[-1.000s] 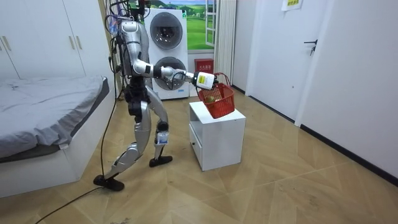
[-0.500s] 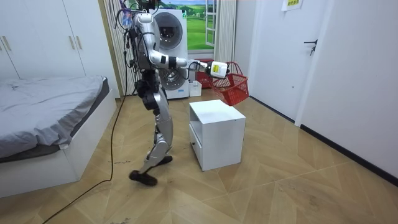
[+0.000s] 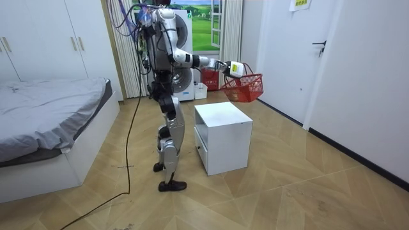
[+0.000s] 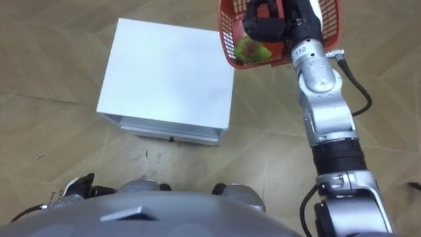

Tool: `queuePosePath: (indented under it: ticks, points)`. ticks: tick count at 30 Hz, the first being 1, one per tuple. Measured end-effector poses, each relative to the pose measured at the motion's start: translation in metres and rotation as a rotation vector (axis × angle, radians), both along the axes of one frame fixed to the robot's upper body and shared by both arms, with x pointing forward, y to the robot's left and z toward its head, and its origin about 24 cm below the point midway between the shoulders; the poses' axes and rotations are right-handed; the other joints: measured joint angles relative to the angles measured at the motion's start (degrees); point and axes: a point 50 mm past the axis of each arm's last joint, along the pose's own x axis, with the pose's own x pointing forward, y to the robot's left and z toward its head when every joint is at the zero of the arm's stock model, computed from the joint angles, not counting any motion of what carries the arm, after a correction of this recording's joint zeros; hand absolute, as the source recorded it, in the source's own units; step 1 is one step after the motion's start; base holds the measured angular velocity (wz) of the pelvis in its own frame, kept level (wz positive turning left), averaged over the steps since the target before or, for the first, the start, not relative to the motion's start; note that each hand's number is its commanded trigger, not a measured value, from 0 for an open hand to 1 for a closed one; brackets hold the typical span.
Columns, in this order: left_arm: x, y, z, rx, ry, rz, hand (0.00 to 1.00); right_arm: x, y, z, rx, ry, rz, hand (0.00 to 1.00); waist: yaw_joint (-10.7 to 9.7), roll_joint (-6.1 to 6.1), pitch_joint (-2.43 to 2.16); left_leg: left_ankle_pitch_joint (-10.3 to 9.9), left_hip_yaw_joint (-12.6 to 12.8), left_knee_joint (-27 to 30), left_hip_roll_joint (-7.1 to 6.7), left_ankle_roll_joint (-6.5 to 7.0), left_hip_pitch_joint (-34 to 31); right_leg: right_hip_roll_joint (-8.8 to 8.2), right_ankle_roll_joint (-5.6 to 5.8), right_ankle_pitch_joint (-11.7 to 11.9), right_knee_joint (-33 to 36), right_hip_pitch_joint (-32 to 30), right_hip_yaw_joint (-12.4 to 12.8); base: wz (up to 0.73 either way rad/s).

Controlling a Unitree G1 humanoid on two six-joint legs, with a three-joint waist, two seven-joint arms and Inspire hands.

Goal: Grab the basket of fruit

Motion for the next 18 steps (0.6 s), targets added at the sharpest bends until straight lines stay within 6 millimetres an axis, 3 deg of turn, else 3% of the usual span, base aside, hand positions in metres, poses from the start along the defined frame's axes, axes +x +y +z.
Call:
queuePosePath:
  ticks: [6, 18]
  points:
    - [-0.022, 0.002, -0.002, 0.016, 0.127, -0.053, 0.00, -0.001, 0.011, -0.001, -0.042, 0.022, 0.078, 1.00, 1.53, -0.23, -0.07, -0.04, -1.08, 1.00, 0.00, 0.00, -1.27, -0.04, 0.05, 0.00, 0.00, -0.14, -0.66, 0.11]
    - [-0.037, -0.003, -0.004, -0.021, 0.196, -0.077, 0.00, -0.003, 0.025, -0.015, -0.010, 0.090, 0.142, 1.00, 3.29, 0.78, 0.12, -0.07, -2.15, 1.96, -0.07, -0.03, -2.65, -0.15, 0.06, 0.00, 0.12, -0.01, -2.34, 0.05]
